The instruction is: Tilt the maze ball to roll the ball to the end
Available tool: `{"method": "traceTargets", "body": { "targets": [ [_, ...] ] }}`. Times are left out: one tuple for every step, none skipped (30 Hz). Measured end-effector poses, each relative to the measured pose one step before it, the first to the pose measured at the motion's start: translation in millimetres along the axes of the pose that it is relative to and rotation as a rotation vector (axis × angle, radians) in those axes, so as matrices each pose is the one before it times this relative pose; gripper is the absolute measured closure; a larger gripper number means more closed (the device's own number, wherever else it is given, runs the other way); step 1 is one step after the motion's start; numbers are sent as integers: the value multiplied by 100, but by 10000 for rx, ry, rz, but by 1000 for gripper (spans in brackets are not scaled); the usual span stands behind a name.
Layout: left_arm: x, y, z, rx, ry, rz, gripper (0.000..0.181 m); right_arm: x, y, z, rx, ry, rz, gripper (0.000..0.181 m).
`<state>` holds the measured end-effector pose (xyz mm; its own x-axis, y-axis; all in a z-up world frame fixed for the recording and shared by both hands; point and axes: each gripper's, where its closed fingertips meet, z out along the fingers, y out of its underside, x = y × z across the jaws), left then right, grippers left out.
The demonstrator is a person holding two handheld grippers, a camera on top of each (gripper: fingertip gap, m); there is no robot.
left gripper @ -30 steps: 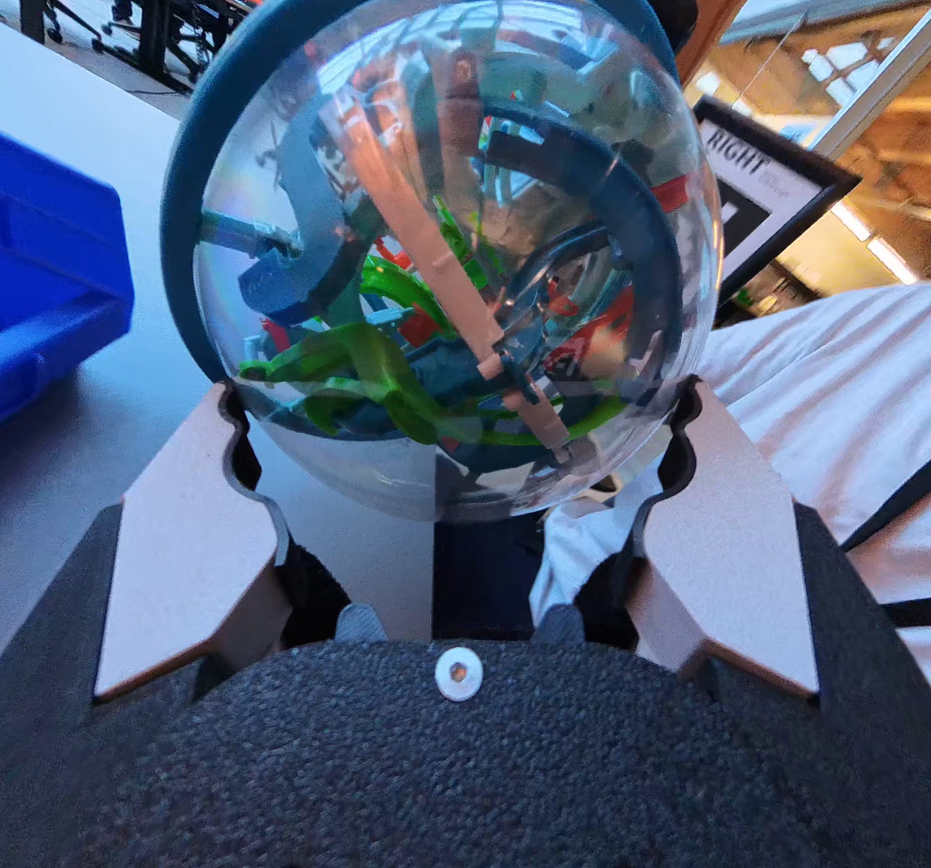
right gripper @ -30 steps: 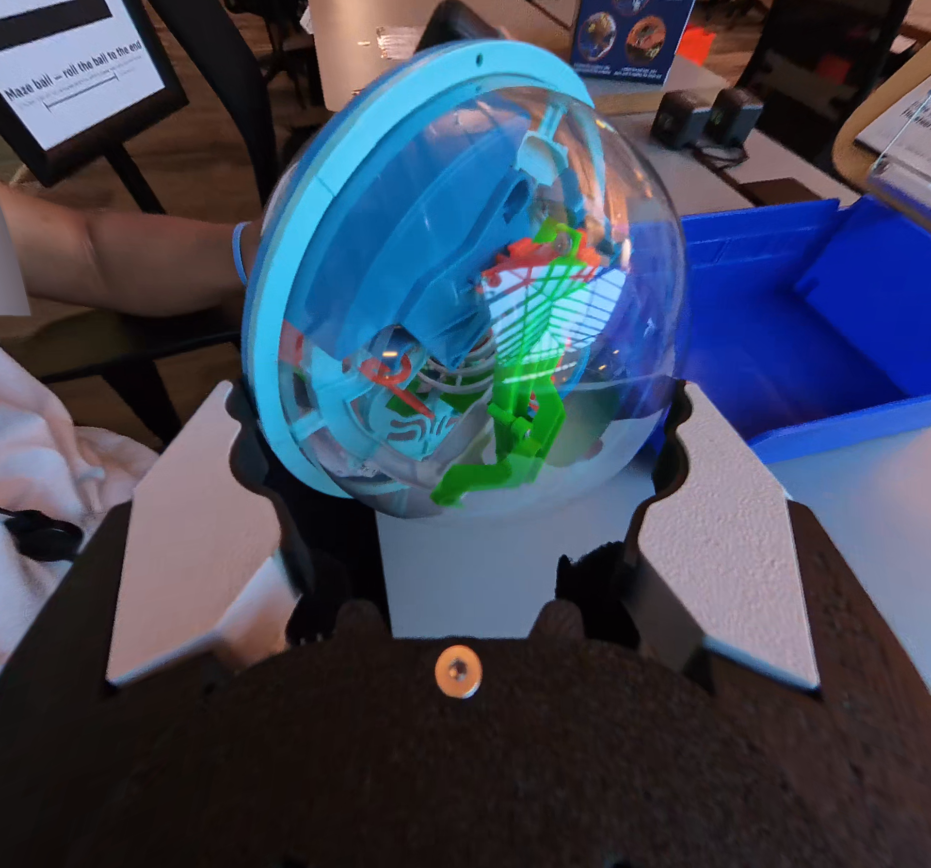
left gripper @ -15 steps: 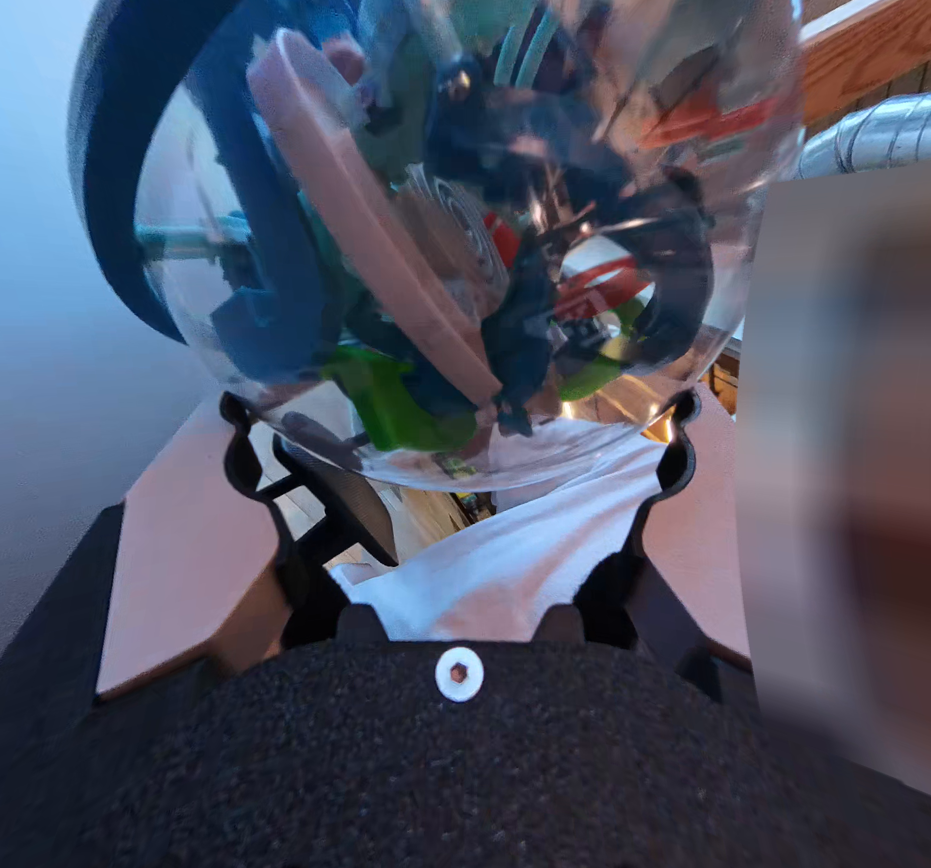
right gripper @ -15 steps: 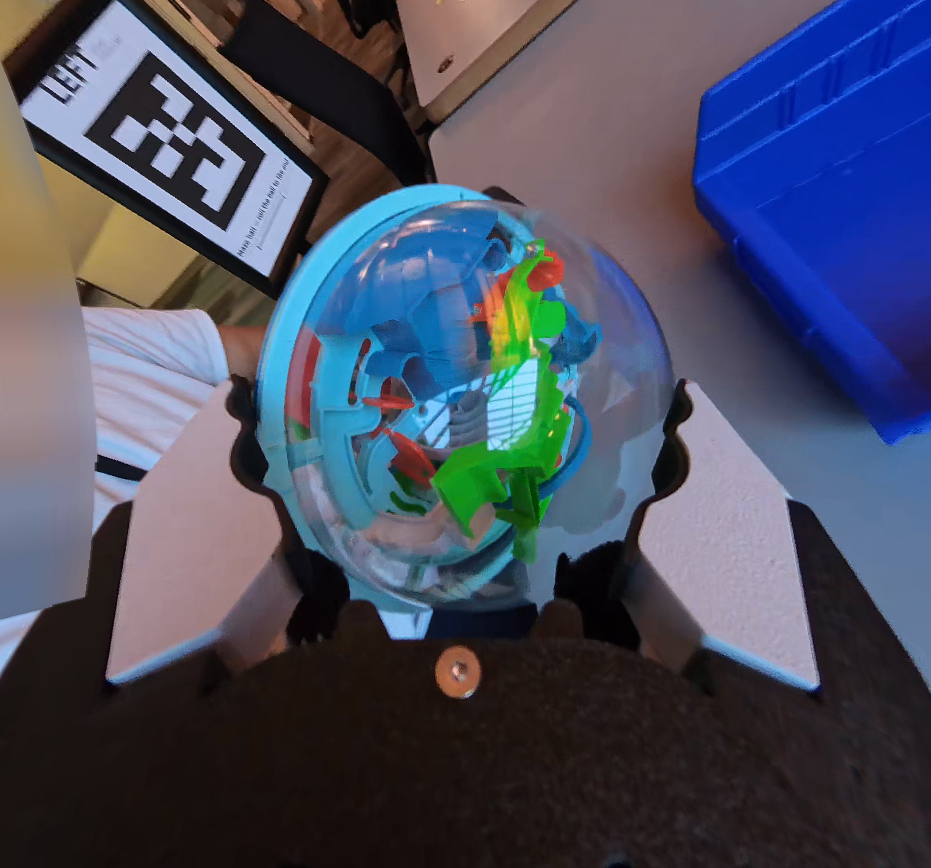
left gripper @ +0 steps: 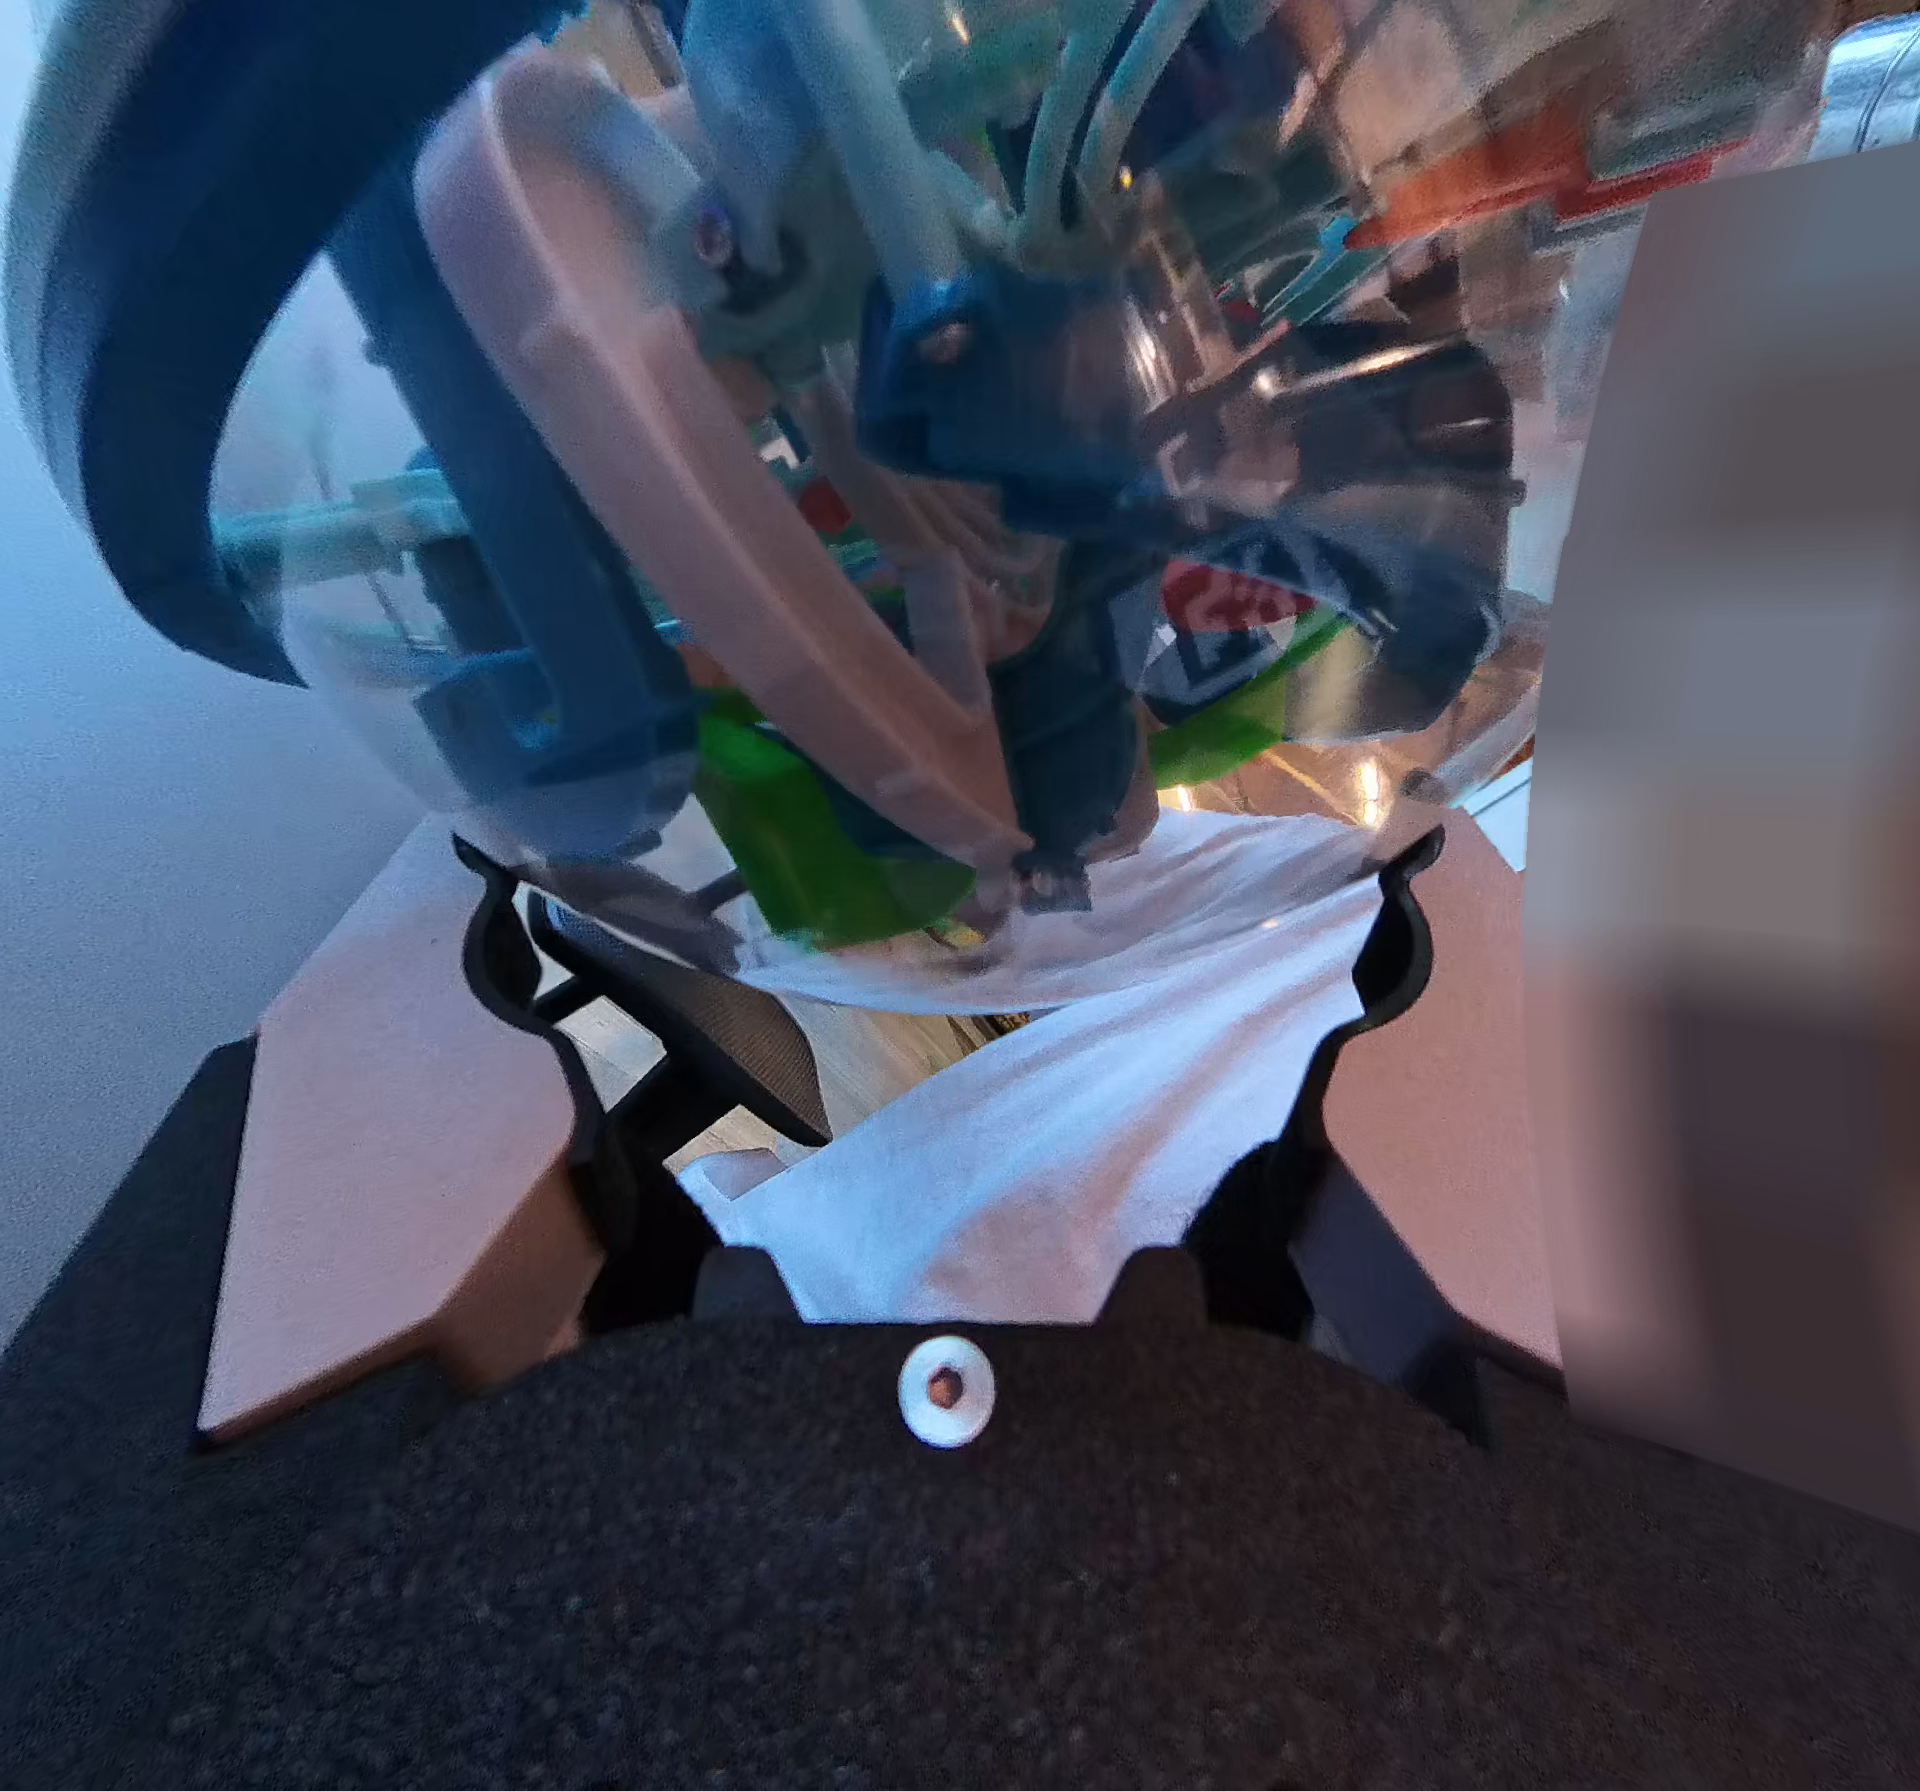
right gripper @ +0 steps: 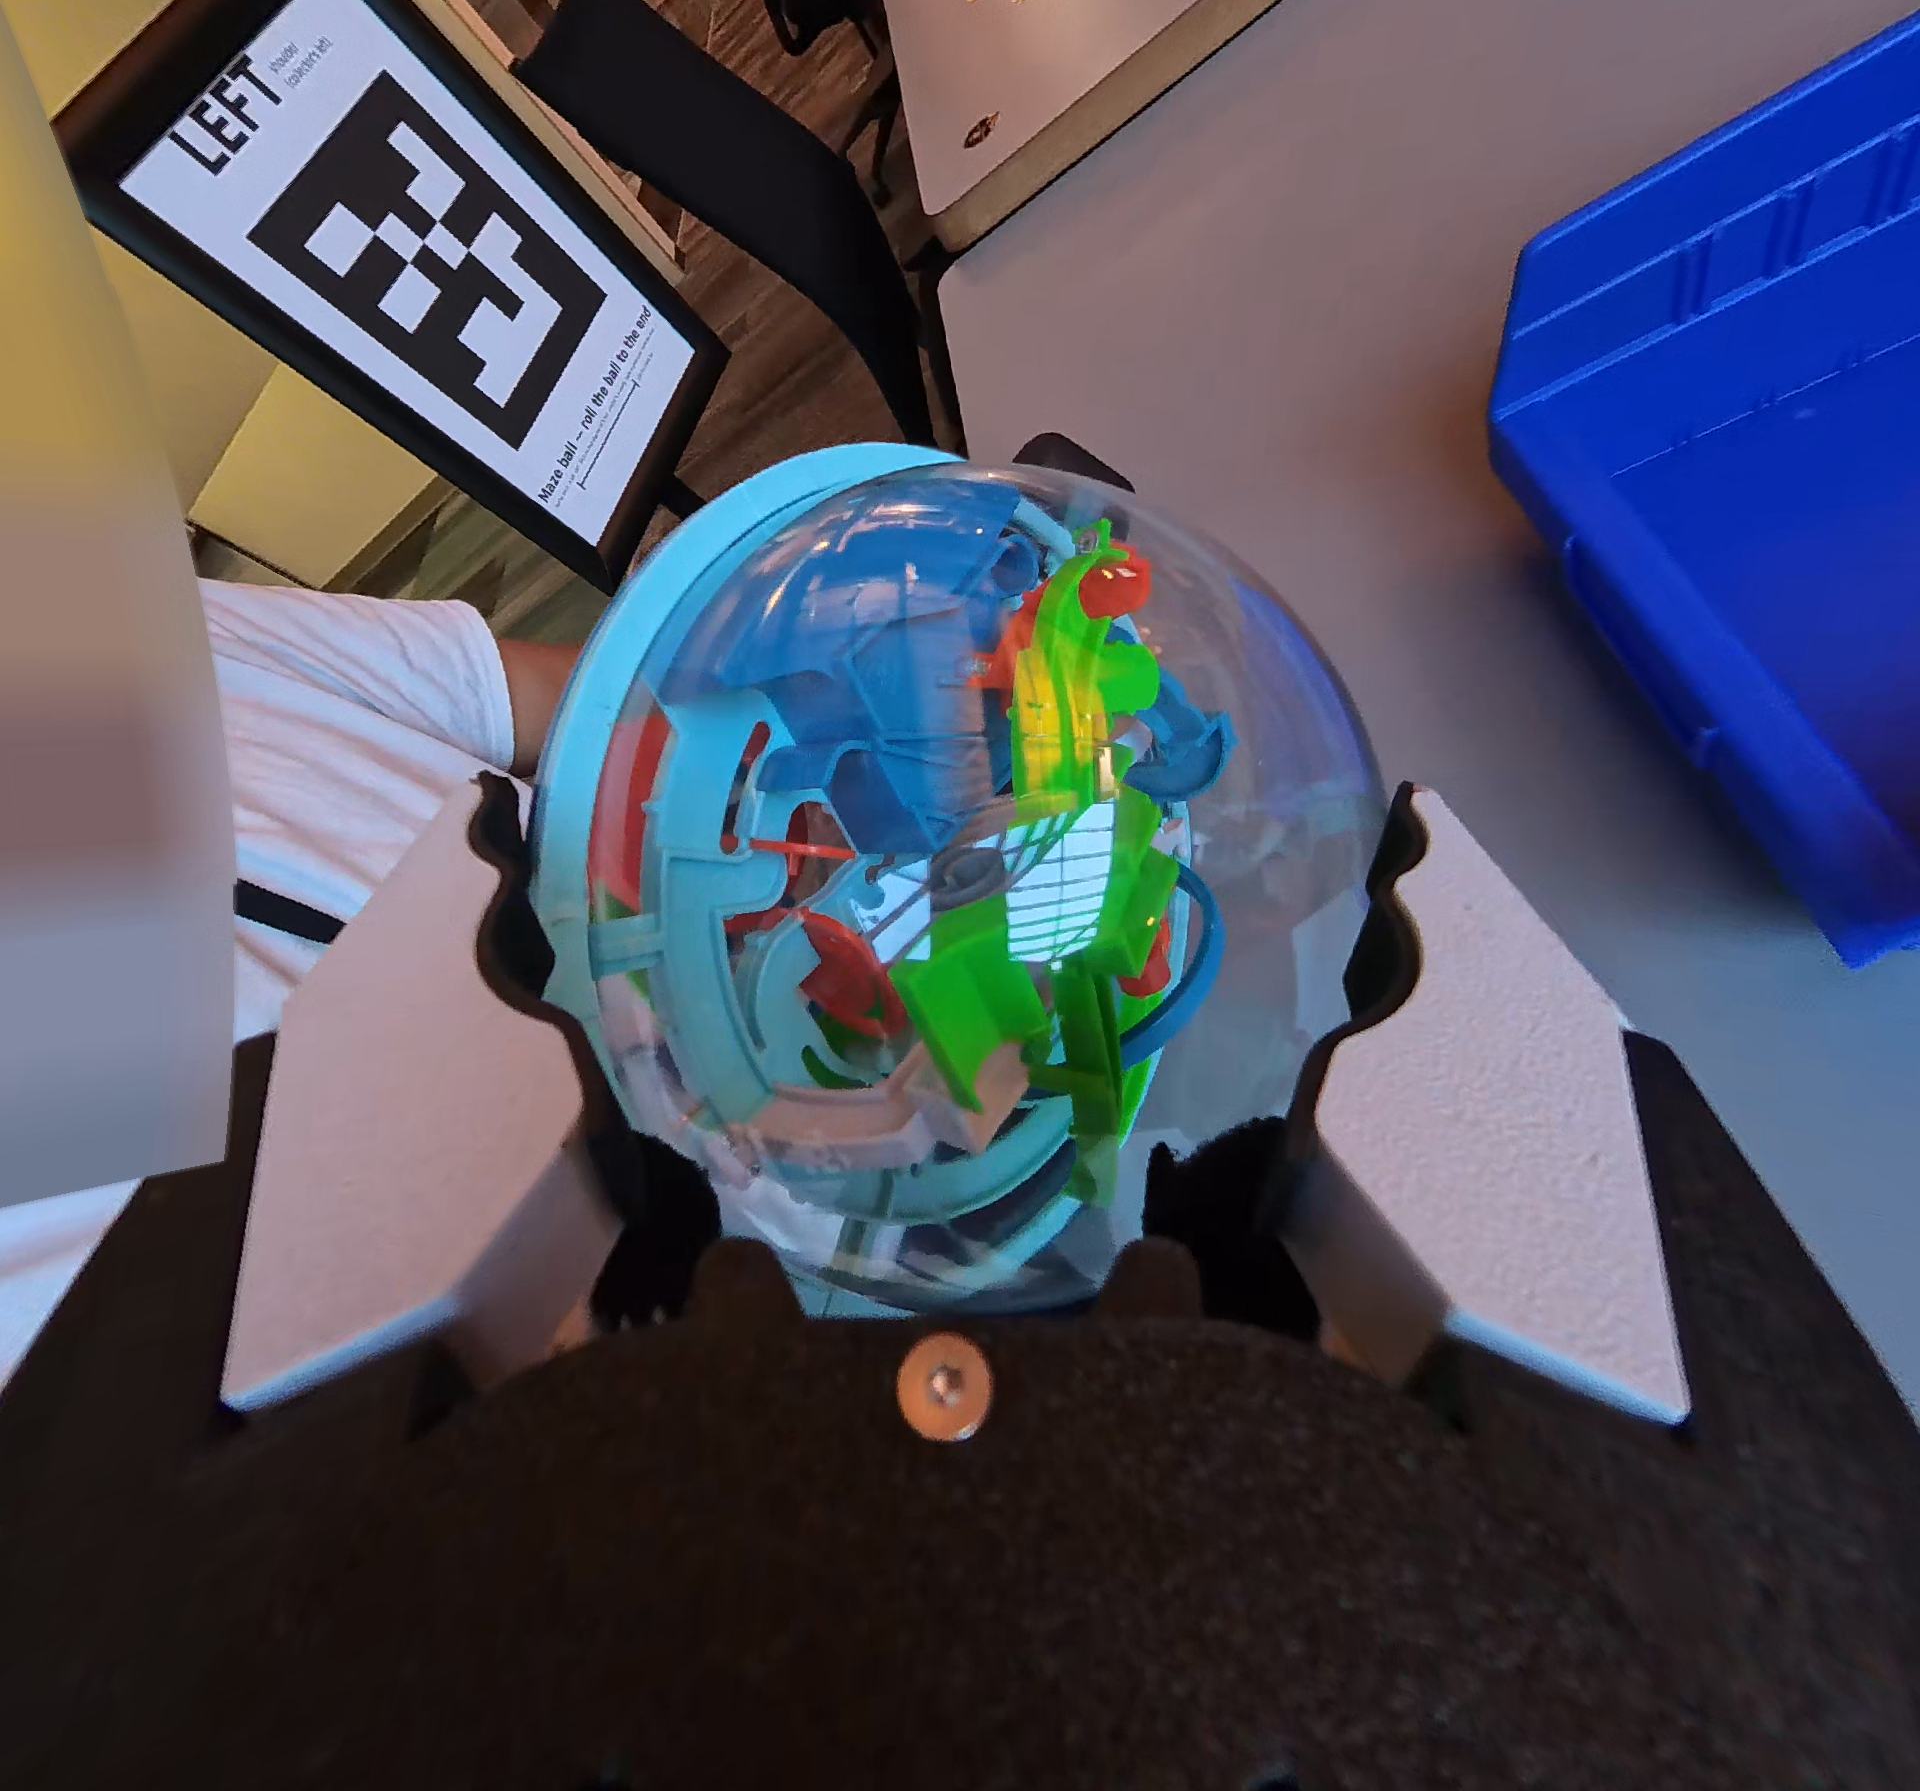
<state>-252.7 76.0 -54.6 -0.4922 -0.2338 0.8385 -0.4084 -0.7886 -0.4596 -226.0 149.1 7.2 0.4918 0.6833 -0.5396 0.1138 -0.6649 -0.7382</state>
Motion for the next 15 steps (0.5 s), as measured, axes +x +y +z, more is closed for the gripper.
{"method": "traceTargets", "body": {
  "targets": [
    [-12, 106, 27, -26, 11, -31, 23, -4, 43, 24, 29, -22, 32, 28],
    [-53, 49, -30, -6, -7, -47, 23, 73, 80, 26, 1, -19, 39, 28],
    [-108, -1, -83, 21, -29, -71, 22, 144, 131, 13, -11, -10, 51, 28],
    [-181, -64, -165, 46, -56, -96, 22, 225, 195, 17, -24, 11, 57, 28],
    [-223, -84, -228, 51, -90, -130, 22, 282, 302, 17, -43, 22, 63, 28],
    [-280, -65, -249, 30, -117, -173, 22, 347, 381, 29, -34, 5, 95, 28],
    [-307, 4, -224, -4, -124, -204, 22, 376, 410, 49, 19, -35, 132, 28],
    [-324, 95, -132, -47, -96, -232, 22, 421, 369, 77, 85, -85, 185, 28],
    [-318, 231, -10, -81, -34, -261, 22, 434, 316, 113, 114, -139, 258, 28],
    [-298, 344, 113, -93, 35, -257, 23, 395, 224, 145, 137, -175, 266, 28],
    [-279, 425, 215, -97, 80, -244, 23, 371, 151, 179, 137, -185, 265, 29],
    [-258, 431, 278, -112, 75, -230, 23, 368, 63, 120, 158, -178, 243, 30],
    [-281, 410, 257, -130, 8, -186, 24, 343, 27, 72, 142, -163, 158, 32],
    [-324, 254, 186, -77, -96, -97, 24, 309, 71, 37, 91, -151, 67, 35],
    [-320, 70, 65, -8, -151, -31, 25, 290, 159, -19, -2, -117, 4, 37]
  ]
}}
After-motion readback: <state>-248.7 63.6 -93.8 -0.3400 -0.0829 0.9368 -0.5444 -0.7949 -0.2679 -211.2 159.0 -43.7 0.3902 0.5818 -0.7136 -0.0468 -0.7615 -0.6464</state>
